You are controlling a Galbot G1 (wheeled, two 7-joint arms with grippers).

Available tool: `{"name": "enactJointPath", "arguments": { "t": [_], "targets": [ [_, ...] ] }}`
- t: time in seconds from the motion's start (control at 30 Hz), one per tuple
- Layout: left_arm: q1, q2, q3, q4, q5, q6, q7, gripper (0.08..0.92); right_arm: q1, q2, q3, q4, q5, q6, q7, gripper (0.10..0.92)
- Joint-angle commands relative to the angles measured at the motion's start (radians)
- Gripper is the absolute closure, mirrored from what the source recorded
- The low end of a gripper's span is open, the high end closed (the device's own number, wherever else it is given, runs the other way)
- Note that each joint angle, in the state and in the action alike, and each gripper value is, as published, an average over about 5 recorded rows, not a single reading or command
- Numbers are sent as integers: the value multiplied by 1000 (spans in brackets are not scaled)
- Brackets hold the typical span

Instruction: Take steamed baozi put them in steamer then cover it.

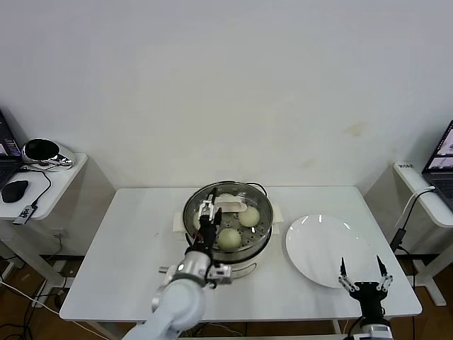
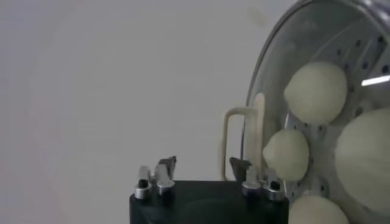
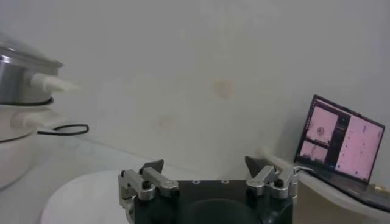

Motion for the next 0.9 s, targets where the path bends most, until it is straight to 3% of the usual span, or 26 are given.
{"name": "enactJointPath", "arguments": {
  "t": [0.03,0.13,0.2,0.43,0.6,0.9],
  "targets": [
    [427,142,-292,-348,-737,-173,-308,205,-4,-1,-5,1,0,2,-2,203],
    [551,96,-494,-302,-1095,-411,-363,181,-14,-8,-11,3,1,4,-6,203],
    [613,70,-581,-279,-1265,-484,-357,178,-26,-15,-17,8,6,1,-12,203],
    [828,23,-578,-277,-1459,-429,-435,177,-107,-60,-74,58,129,-71,-87,203],
    [891,-22,-580,-240,-1454,-464,-374,177,-170,-99,-117,112,253,-141,-149,203],
    [910,-74,-573,-179,-1402,-523,-305,177,-201,-122,-167,153,284,-160,-183,203]
  ]
}}
